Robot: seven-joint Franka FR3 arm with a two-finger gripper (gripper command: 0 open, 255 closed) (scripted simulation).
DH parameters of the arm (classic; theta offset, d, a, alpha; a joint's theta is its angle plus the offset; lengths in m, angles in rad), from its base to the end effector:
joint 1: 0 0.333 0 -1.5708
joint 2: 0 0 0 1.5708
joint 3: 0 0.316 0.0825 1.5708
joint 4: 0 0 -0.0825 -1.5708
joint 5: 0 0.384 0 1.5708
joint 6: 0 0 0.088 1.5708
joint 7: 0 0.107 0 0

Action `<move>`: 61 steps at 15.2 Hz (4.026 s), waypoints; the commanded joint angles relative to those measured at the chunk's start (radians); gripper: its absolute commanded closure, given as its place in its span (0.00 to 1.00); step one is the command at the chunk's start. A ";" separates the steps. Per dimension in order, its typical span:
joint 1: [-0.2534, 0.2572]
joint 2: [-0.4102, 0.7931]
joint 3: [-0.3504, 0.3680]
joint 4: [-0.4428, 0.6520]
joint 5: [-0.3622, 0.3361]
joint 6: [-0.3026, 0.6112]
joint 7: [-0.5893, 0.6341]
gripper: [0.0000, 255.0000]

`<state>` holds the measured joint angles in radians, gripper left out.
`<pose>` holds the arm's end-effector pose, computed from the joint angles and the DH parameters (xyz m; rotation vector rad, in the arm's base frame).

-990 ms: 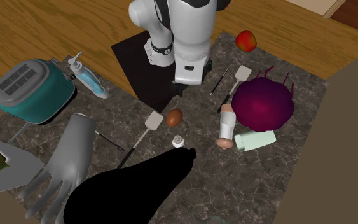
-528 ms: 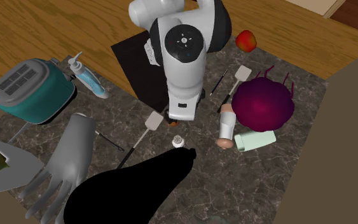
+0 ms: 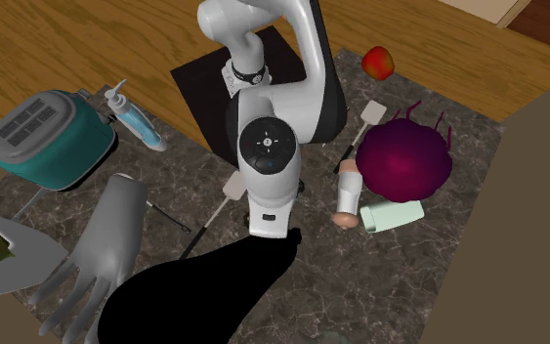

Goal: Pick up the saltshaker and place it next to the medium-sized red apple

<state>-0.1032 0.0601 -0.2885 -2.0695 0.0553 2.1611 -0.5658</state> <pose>0.5207 -0.2110 0.4071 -3.1223 -0.2266 -0.0687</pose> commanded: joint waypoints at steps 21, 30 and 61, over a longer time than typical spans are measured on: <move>-0.005 0.063 0.001 -0.027 0.026 0.088 -0.024 1.00; -0.003 0.024 -0.001 0.011 0.008 0.014 -0.010 1.00; 0.042 -0.225 0.051 0.078 -0.070 -0.291 0.127 1.00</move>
<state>-0.0709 -0.1264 -0.2510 -1.9559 -0.0054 1.8713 -0.4662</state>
